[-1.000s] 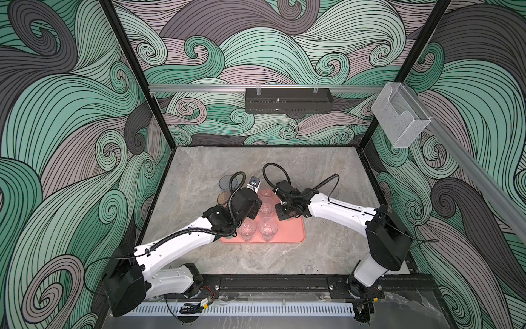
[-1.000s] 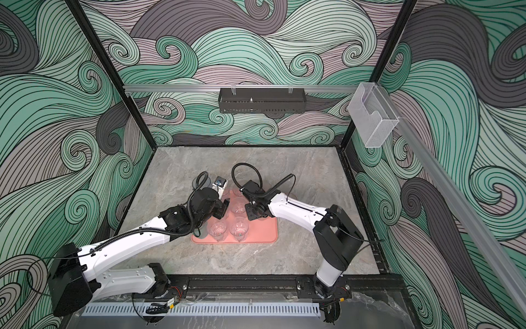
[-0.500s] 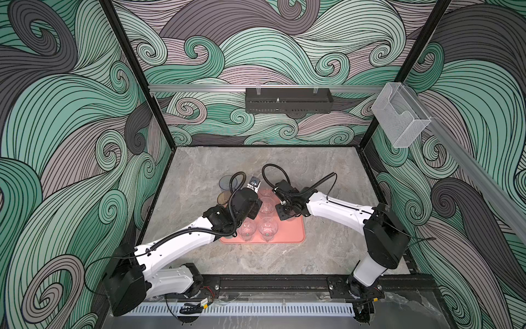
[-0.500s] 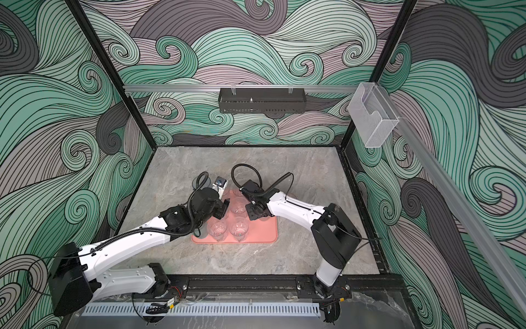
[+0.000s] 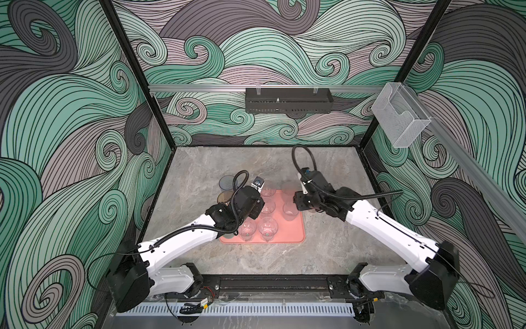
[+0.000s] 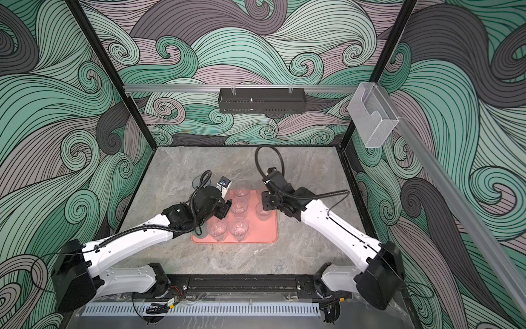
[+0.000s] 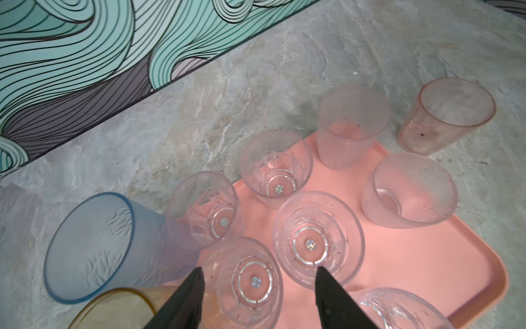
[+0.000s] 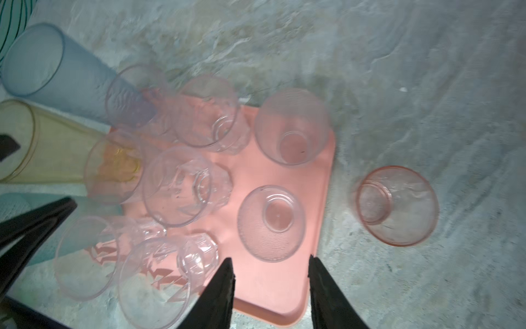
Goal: Place the glasses into the tray
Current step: Place the glass on the tray, then pick up the glass from the middle-right of the table.
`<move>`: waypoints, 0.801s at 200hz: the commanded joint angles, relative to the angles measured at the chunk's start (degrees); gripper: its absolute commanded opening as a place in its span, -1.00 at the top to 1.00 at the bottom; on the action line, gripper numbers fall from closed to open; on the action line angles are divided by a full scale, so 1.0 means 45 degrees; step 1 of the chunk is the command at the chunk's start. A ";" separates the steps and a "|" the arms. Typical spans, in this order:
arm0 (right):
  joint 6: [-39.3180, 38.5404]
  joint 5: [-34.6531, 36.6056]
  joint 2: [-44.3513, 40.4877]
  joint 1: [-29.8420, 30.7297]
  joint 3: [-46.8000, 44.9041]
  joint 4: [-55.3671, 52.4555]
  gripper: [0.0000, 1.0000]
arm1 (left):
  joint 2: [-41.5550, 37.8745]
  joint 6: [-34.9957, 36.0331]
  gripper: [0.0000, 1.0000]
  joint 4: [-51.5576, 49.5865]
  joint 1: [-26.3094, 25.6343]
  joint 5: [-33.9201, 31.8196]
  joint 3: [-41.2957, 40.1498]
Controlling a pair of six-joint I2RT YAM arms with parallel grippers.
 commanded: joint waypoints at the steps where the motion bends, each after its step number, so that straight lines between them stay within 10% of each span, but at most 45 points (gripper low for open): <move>1: 0.0286 0.0105 -0.0131 -0.1720 -0.0641 -0.0670 0.04 | 0.0682 0.0705 -0.35 -0.0219 0.0044 0.1850 0.0843; 55: 0.0531 -0.0926 0.1449 -0.4454 -0.0876 0.0240 -0.04 | 0.3213 0.0144 -0.37 0.0013 0.0024 0.3970 0.2553; 160: 0.0540 -0.1695 0.3374 -0.5111 -0.2034 0.2200 0.20 | 0.4525 -0.0173 -0.34 -0.0837 0.0025 0.4560 0.3565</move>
